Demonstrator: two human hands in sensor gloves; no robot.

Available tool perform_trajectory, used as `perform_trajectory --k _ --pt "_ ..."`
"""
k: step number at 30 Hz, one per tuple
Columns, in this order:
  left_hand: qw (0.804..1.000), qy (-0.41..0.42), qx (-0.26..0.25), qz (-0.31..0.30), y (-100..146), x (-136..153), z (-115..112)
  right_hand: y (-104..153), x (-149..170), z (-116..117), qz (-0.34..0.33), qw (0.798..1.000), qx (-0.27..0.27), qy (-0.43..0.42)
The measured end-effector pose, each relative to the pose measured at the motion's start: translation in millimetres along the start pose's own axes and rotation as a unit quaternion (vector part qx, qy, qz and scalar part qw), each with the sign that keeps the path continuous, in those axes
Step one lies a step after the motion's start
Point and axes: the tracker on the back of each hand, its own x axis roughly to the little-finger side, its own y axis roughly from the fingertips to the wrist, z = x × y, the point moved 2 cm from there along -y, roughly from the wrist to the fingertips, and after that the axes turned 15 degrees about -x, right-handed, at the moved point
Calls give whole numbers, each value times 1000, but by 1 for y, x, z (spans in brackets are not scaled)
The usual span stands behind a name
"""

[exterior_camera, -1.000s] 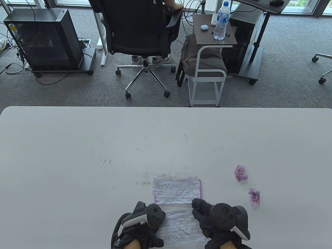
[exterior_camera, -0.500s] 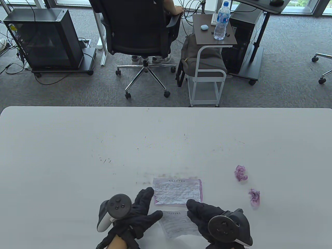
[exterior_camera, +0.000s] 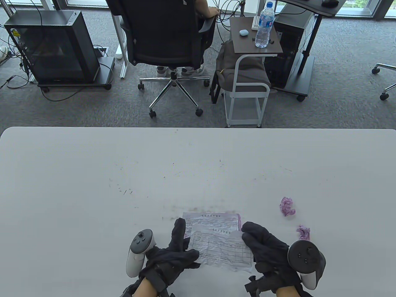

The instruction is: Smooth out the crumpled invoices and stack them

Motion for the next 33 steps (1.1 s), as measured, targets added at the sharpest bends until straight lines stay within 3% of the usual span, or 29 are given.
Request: perform_trajectory --k 4,7,11,16,19,26,30,33 --pt "998 -33 -42 -34 4 -15 6 -1 1 1 10 1000 -3 25" --pt "986 -138 -58 -69 6 -32 6 -2 -2 2 11 998 -8 66" --pt "971 -207 -61 -102 11 -47 -2 -3 -5 3 16 996 -19 87" --pt "924 -345 -85 -142 17 -66 -9 -6 -19 6 12 987 -44 155" --pt "911 -377 -88 -140 15 -77 -13 -12 -28 8 28 984 -59 166" --pt "890 -437 -70 -113 0 -88 -15 -42 -44 10 51 949 -106 291" --pt "883 -446 -87 -114 -13 -80 -13 -64 -38 14 70 933 -120 332" --pt "874 -469 -81 -99 -25 -68 -12 -83 -27 21 101 908 -144 379"
